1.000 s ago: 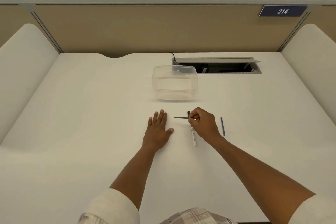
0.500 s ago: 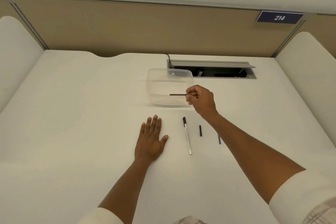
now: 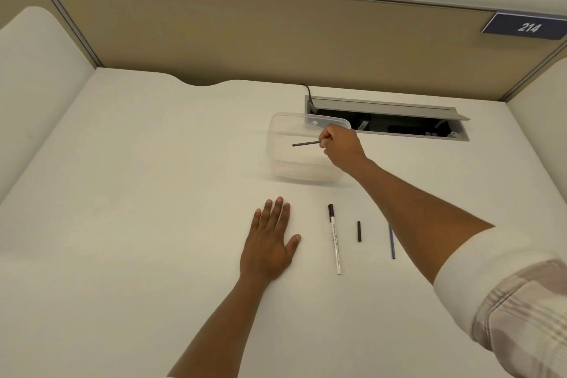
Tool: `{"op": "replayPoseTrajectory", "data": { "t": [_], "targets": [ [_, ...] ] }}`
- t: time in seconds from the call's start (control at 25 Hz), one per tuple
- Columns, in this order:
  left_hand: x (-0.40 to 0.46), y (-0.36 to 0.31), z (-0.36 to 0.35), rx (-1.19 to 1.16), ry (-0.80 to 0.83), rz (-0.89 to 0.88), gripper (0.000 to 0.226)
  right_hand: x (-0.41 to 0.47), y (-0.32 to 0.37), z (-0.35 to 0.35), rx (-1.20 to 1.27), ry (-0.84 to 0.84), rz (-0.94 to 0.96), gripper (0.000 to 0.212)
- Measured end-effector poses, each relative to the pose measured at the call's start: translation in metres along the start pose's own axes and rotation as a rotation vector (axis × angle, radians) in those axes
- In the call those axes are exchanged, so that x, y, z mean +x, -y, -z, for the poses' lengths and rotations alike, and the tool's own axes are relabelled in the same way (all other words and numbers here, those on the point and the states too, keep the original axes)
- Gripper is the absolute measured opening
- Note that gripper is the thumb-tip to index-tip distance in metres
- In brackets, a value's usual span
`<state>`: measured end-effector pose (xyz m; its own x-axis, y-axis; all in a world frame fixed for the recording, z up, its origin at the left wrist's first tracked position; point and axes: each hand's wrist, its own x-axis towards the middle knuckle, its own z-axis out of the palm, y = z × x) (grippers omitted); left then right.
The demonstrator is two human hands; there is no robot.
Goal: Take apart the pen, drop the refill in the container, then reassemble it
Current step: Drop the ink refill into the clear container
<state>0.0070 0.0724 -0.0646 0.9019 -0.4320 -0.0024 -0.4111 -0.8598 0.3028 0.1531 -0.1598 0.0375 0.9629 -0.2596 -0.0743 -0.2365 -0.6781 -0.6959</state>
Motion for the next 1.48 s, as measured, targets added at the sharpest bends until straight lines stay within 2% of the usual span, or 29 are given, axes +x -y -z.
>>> {"op": "replayPoseTrajectory", "data": {
  "t": [0.12,0.2,0.44,0.6,0.84,1.24,1.48],
  "targets": [
    [0.001,0.000,0.000,-0.014,0.001,0.004,0.070,0.020,-0.002,-0.010,-0.330,0.100,0.052,0.017],
    [0.001,0.000,0.000,-0.020,-0.001,0.007,0.070,0.030,-0.004,-0.019,-0.495,0.169,0.027,0.020],
    [0.002,0.000,0.000,-0.019,0.007,0.010,0.070,0.038,-0.012,-0.036,-0.611,0.225,-0.046,0.023],
    [0.002,-0.001,0.001,-0.019,0.011,0.014,0.070,0.042,-0.014,-0.039,-0.616,0.216,-0.089,0.025],
    [0.003,-0.001,0.000,-0.039,0.007,0.015,0.069,0.043,-0.015,-0.041,-0.628,0.261,-0.059,0.024],
    [0.003,-0.001,0.001,-0.036,0.008,0.019,0.069,0.038,-0.010,-0.034,-0.617,0.223,-0.042,0.026],
    [0.002,0.000,0.001,-0.027,0.013,0.022,0.069,0.027,-0.005,-0.016,-0.581,0.213,-0.002,0.017]
  ]
}}
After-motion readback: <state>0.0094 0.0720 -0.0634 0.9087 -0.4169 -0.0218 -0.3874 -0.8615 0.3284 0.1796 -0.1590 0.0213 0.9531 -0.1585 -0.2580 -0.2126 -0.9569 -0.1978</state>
